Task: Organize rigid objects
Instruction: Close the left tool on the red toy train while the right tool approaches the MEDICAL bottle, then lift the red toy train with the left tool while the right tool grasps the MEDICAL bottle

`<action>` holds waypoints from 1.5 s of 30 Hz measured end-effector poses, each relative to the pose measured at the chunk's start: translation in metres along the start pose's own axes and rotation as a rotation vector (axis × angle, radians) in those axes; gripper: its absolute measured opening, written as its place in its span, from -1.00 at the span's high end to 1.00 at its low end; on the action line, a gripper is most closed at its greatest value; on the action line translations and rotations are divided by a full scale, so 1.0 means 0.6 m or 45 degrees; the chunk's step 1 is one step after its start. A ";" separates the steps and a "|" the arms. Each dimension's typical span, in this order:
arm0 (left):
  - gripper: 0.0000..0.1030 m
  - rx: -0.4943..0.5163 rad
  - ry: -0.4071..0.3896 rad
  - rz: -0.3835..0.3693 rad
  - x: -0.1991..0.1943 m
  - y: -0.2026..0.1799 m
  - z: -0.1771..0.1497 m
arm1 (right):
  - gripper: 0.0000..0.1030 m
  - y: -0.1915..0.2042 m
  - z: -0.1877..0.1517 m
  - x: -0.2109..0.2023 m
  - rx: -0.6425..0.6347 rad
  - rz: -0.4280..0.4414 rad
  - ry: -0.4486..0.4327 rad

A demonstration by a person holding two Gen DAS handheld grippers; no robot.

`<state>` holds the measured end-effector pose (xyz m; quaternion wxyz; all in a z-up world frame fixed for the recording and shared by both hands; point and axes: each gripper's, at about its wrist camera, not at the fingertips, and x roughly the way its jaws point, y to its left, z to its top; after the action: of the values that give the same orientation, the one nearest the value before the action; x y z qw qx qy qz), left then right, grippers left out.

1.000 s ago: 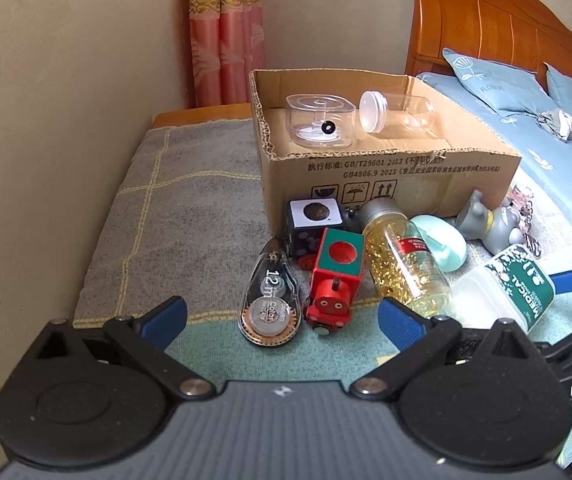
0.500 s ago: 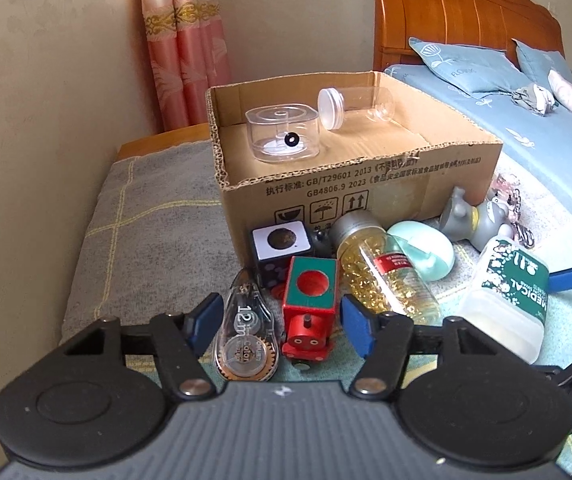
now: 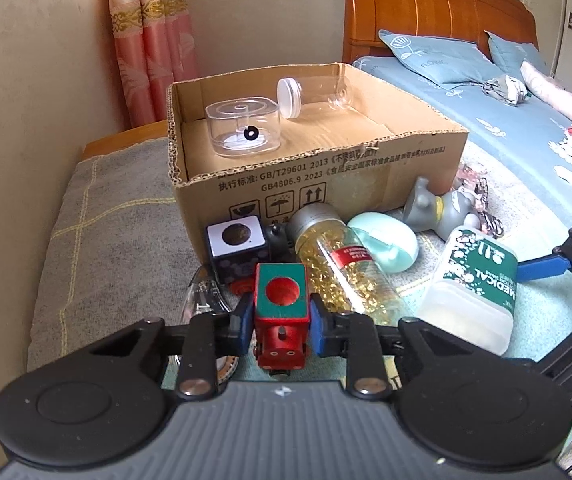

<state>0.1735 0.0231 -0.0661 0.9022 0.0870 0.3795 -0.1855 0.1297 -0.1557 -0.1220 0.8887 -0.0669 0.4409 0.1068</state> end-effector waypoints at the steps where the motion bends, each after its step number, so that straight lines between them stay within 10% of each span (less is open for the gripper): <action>1: 0.50 -0.003 0.003 -0.005 -0.004 -0.002 -0.004 | -1.00 0.000 0.002 0.001 0.000 0.000 -0.001; 45: 0.20 -0.195 0.054 0.035 -0.047 0.012 -0.087 | -0.87 0.034 0.052 0.007 -0.219 0.025 -0.064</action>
<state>0.1241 0.0525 -0.0822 0.9004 0.0269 0.4104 -0.1416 0.1508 -0.1285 -0.1071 0.8894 -0.1358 0.4081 0.1548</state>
